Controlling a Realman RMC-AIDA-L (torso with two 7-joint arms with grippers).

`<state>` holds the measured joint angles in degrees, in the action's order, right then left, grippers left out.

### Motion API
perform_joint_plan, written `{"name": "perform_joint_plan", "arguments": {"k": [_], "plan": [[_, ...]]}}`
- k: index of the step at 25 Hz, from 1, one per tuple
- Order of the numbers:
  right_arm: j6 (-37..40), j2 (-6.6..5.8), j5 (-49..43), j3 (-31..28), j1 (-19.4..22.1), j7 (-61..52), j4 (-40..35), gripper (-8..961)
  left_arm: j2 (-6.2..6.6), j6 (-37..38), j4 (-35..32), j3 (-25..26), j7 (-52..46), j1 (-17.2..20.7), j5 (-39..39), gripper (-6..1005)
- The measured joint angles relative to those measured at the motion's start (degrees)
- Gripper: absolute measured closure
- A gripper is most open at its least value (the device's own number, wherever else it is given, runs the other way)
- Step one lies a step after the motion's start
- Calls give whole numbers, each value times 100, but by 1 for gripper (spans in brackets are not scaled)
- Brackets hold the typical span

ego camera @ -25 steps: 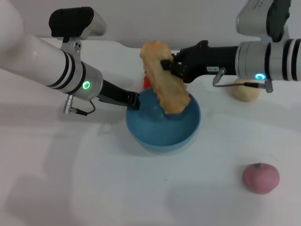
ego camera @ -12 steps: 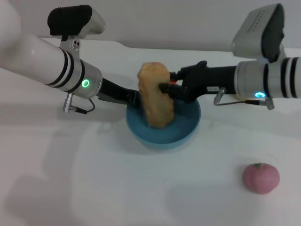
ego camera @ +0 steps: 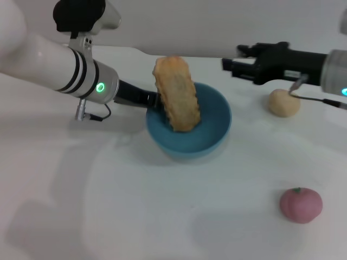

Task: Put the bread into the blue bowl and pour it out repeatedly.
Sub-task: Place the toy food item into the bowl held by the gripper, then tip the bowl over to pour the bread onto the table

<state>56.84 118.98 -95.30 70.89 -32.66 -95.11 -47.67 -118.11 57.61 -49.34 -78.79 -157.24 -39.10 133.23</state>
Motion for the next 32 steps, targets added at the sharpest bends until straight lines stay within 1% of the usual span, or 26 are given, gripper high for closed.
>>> {"name": "perform_joint_plan", "arguments": {"k": [2, 4, 6, 8, 12, 13, 17, 20, 23, 28, 32], "plan": [[32, 1, 5, -344, 106, 1, 14, 401, -14, -216, -49, -44, 20, -2, 1, 963], [26, 2, 7, -691, 223, 6, 83, 402, -21, -485, -87, -178, 25, 2, -14, 963], [-4, 3, 11, -1055, 347, 25, 216, 402, -20, -747, -142, -417, 26, 21, -57, 962], [-15, 2, 16, -1423, 469, 33, 375, 401, -20, -1061, -245, -739, 27, 48, -99, 962], [30, -10, 21, -2076, 715, 38, 683, 401, -19, -1961, -460, -1597, 33, 93, -112, 962], [34, -11, 21, -2227, 788, 38, 745, 401, -18, -2252, -469, -1846, 36, 90, -103, 962], [191, -6, 40, -2709, 995, 40, 1006, 402, -17, -3167, -434, -2570, 40, 49, -87, 962], [313, -19, 90, -2978, 1072, 42, 1228, 402, -12, -3776, -362, -2970, 124, 49, -74, 963], [364, -17, 112, -3114, 1152, 48, 1301, 402, -26, -4325, -166, -3208, 267, 33, -67, 963], [512, -18, 163, -3210, 1211, 50, 1329, 402, -52, -5288, 455, -3798, 329, -149, -97, 963], [621, -20, 172, -3216, 1215, 53, 1360, 402, -66, -6224, 905, -4635, 360, -264, -85, 963]]}}
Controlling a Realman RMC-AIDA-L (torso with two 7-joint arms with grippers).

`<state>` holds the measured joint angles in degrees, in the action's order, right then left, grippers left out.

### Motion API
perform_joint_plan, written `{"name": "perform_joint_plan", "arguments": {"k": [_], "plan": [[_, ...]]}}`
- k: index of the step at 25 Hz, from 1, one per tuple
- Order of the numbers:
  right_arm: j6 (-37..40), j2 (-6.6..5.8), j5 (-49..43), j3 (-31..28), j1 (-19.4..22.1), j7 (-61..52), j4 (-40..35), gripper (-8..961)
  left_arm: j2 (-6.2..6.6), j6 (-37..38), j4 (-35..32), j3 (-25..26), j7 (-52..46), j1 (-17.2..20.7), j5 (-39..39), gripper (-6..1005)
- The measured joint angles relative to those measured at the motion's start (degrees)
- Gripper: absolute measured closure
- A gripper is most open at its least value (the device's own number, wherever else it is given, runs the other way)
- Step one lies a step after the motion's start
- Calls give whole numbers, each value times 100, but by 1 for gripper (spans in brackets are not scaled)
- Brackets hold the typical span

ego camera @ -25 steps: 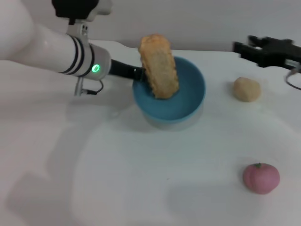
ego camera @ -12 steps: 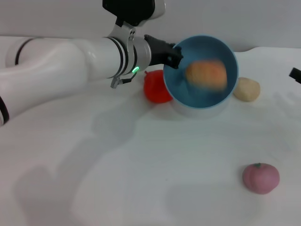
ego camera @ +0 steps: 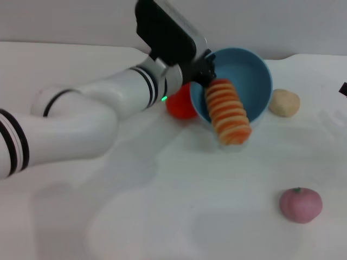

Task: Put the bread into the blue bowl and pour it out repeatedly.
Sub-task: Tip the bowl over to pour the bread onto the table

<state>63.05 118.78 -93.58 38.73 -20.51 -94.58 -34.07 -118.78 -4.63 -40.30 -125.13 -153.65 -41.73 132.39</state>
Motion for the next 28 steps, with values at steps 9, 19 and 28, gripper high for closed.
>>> {"name": "perform_joint_plan", "arguments": {"k": [9, 19, 28], "plan": [[13, -20, 6, -20, 4, 1, 87, 401, 0, -2336, -190, -979, 528, 483, 21, 963], [23, -11, 7, -68, -2, 1, 131, 402, -29, -3884, 155, -2061, 1242, 590, -9, 968], [64, -4, 7, -68, 8, 1, 170, 401, -32, -3716, 163, -2103, 2968, 568, -27, 968]]}}
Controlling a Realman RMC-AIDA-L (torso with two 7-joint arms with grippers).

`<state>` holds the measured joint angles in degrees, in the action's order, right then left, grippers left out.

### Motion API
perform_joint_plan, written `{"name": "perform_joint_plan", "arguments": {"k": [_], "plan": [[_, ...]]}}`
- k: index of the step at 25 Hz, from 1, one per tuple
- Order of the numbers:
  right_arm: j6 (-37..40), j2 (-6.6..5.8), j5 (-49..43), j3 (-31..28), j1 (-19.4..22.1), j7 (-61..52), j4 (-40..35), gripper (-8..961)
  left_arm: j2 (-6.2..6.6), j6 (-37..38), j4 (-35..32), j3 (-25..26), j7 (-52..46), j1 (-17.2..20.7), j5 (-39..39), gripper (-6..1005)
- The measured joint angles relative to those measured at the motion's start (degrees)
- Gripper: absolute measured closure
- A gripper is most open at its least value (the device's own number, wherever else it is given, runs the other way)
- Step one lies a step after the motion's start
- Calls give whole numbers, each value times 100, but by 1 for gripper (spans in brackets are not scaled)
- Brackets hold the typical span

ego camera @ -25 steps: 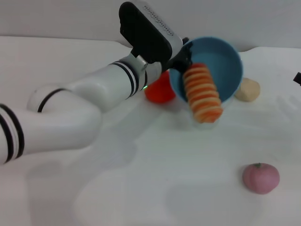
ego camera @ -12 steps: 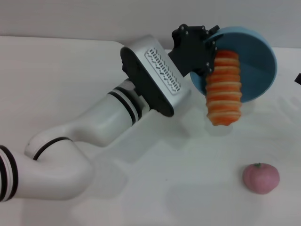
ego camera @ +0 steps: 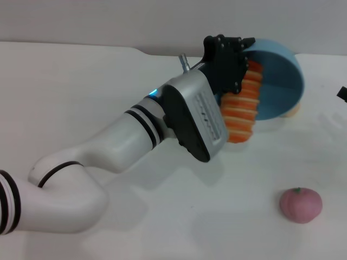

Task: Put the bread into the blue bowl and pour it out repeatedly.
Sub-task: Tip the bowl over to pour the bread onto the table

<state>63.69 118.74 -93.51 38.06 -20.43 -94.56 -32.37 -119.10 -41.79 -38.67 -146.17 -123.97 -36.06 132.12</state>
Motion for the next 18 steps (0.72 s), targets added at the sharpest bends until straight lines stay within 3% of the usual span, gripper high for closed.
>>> {"name": "perform_joint_plan", "arguments": {"k": [18], "plan": [[60, -5, 79, -9, 14, 0, 74, 402, 1, -169, -39, 103, 2733, 36, -56, 967]]}}
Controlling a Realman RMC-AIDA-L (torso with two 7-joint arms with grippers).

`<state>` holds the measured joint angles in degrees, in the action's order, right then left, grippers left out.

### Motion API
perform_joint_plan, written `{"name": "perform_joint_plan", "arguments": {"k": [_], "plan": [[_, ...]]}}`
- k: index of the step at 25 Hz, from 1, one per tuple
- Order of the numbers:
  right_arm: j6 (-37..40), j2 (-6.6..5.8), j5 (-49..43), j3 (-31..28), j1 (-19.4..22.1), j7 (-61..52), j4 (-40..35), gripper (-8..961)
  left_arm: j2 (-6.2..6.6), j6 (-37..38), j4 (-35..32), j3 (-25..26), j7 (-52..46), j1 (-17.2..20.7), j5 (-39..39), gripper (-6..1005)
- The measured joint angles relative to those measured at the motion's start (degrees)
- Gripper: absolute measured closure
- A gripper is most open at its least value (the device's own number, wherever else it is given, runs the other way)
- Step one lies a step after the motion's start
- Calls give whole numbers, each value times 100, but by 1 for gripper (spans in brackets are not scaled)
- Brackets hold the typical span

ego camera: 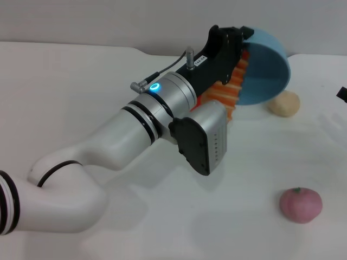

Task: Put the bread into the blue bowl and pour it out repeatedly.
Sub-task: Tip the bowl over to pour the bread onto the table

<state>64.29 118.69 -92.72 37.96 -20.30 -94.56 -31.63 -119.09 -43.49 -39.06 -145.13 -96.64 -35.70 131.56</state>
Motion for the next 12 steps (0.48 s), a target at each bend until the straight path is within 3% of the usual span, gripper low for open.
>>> {"name": "perform_joint_plan", "arguments": {"k": [12], "plan": [[36, -4, 0, -68, 0, 0, 49, 402, 0, -567, 86, -408, 580, 20, -148, 968]]}}
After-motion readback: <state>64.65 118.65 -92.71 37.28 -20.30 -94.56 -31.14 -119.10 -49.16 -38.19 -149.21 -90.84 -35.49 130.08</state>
